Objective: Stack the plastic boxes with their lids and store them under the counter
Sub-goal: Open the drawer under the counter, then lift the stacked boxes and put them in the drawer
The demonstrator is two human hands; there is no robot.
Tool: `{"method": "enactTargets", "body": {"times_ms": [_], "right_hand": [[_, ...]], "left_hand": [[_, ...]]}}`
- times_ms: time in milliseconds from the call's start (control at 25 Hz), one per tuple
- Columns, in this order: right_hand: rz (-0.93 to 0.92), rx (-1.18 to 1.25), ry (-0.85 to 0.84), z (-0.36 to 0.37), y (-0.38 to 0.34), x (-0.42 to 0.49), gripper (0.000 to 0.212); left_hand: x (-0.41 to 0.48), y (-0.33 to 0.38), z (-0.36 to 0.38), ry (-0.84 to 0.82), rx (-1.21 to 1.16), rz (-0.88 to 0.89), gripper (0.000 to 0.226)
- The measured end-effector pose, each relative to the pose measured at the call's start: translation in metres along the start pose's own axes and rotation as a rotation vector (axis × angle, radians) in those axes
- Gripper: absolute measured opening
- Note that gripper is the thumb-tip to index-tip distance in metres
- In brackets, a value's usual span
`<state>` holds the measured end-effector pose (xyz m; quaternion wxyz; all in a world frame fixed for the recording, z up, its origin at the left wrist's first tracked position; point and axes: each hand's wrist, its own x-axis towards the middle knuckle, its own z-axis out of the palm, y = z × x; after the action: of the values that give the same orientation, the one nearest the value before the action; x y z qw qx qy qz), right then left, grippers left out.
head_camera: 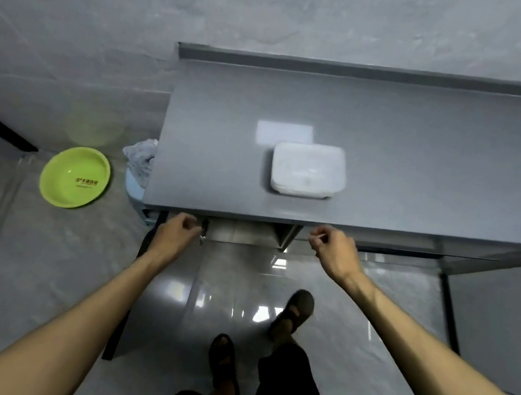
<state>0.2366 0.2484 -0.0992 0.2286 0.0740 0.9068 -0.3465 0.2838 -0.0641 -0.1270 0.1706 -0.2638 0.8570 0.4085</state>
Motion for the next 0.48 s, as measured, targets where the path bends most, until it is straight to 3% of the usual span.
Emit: {"method": "enactTargets", "body": {"times_ms": [80, 160, 280, 480], "right_hand": [[0.044, 0.059, 0.135, -0.024, 0.003, 0.033, 0.03], [0.108, 0.12, 0.137, -0.047, 0.006, 0.071, 0.045], [0.154, 0.166, 0.021, -0.067, 0.009, 0.128, 0.052], [0.134, 0.305, -0.203, -0.066, 0.011, 0.161, 0.04]], "left_hand": [[0.018, 0.054, 0.014, -0.063, -0.177, 0.048, 0.032], [0.038, 0.101, 0.035, -0.1, -0.286, 0.023, 0.034], [0.071, 0.151, 0.07, -0.115, -0.371, -0.065, 0.031], [0.097, 0.168, 0.088, -0.084, -0.316, -0.14, 0.034]]}}
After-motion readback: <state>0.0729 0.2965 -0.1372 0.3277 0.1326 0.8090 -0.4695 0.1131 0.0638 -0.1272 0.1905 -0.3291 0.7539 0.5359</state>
